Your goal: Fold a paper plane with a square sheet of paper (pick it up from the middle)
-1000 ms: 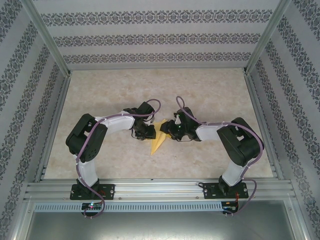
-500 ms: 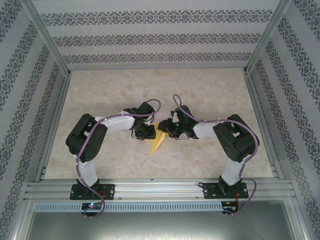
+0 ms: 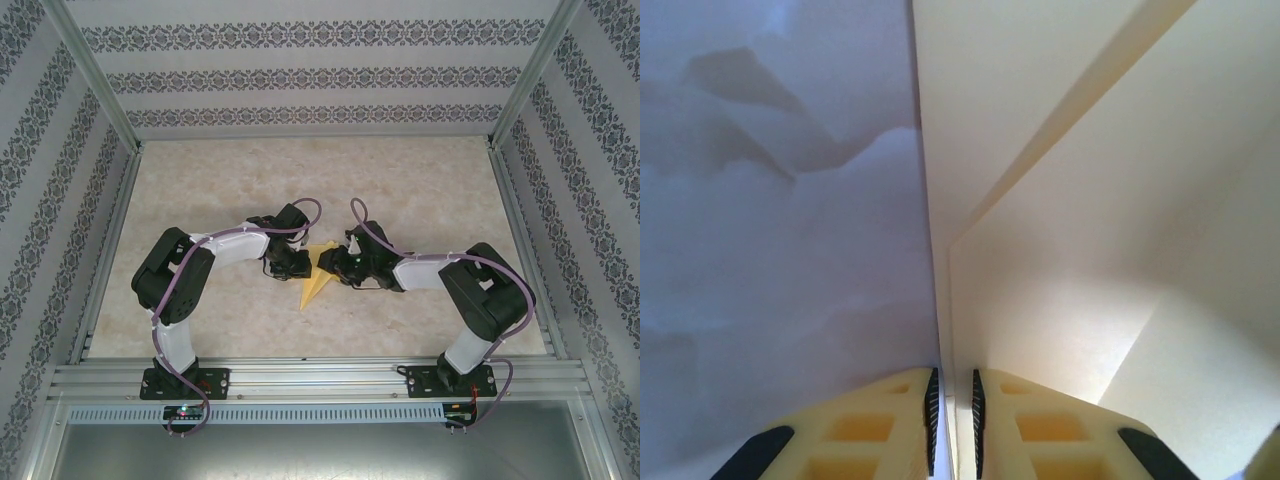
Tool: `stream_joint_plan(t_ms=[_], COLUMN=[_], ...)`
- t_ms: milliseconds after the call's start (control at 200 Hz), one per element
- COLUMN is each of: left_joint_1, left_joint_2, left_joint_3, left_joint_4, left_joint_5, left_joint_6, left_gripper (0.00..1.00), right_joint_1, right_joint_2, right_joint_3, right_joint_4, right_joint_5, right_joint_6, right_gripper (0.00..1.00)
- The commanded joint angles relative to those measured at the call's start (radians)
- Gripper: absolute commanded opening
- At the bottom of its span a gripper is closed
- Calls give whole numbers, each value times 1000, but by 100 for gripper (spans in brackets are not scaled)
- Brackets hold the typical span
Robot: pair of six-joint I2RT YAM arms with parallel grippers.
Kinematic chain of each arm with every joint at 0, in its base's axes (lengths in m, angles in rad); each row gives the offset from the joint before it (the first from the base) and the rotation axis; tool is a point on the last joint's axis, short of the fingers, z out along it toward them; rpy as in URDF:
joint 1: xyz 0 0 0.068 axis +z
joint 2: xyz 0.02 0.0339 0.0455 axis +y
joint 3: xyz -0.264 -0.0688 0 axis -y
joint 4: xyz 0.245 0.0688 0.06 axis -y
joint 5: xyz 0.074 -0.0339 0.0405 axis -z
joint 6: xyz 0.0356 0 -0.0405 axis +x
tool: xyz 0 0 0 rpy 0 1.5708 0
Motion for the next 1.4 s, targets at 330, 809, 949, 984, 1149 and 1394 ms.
stream_joint_plan(t_ms=[330,809,949,984,1149,1394], left_joint_1=[1,2,2,4,14,37], left_joint_2=[-28,-171,-306,-346,-523,-747], left_joint_3=[-5,-48,-94,-110,-199,-324], left_joint_4=[-13,9,-5,-5,8,-20], left_joint_5=[7,-54,-196,-237,-402,-645], left_joint_6=[-14,-45,-70,-75,-107,-216], left_gripper=[20,23,26,26,30,35], right_joint_1=[9,1,2,6,63,201], right_joint_2=[124,88,-27,-56,-131,-123], right_joint_3=[95,181,265,306,520,705], right_joint_4=[29,-130,-423,-528,-1029,-1443], right_joint_5=[21,-1,96,149,521,1163], right_joint_6=[-24,-154,-309,-363,-584,-581], right_gripper=[33,5,4,5,5,7])
